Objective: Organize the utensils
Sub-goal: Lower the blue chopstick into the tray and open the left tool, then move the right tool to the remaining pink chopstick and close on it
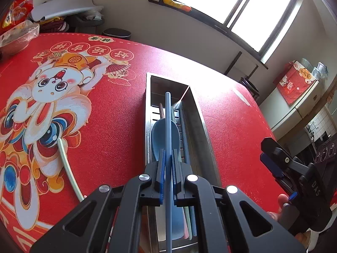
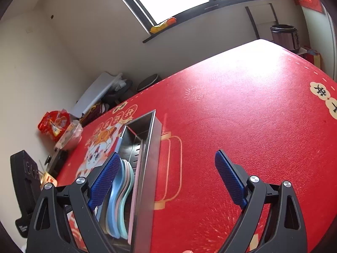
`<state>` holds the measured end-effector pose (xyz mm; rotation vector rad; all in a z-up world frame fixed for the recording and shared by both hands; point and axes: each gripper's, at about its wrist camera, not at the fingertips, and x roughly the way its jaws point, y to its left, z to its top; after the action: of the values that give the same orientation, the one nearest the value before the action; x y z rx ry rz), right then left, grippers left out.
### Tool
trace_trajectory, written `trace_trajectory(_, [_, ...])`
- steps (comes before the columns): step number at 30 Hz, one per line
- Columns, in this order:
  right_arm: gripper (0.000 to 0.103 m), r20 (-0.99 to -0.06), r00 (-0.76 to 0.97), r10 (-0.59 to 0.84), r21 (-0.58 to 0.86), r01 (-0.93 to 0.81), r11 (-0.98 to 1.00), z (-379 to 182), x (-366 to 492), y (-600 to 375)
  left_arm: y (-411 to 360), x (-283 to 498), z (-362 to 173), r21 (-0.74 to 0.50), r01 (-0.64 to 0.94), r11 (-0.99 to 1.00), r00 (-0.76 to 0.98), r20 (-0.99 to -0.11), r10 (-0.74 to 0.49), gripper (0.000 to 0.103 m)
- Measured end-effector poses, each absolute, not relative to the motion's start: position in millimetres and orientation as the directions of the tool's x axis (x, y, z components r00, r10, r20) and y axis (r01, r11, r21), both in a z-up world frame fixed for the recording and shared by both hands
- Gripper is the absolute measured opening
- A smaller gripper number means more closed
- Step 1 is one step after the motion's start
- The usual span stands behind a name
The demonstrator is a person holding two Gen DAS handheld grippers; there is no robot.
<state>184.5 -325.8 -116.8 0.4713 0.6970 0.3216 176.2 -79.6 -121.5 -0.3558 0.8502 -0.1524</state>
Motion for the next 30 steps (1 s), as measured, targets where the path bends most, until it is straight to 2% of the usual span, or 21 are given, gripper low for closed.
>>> trace_trajectory(19, [0.088, -0.538, 0.714, 0.447, 0.53, -0.126, 0.839, -118.6, 185.8, -327.9, -102.0, 208.3, -131.5, -0.391, 0.025, 0.92, 0.574, -0.748, -0.333, 0.006])
trace_trajectory(24, [0.088, -0.537, 0.711, 0.454, 0.536, -0.128, 0.835, -120.7, 187.5, -328.2, -100.4, 208.3, -114.2, -0.358, 0.075, 0.931, 0.593, -0.734, -0.33, 0.013])
trace_trajectory(30, [0.088, -0.542, 0.71, 0.45, 0.526, -0.131, 0.84, -122.1, 187.2, -325.5, -73.1, 187.8, -86.9, -0.288, 0.098, 0.953, 0.653, -0.704, -0.28, 0.03])
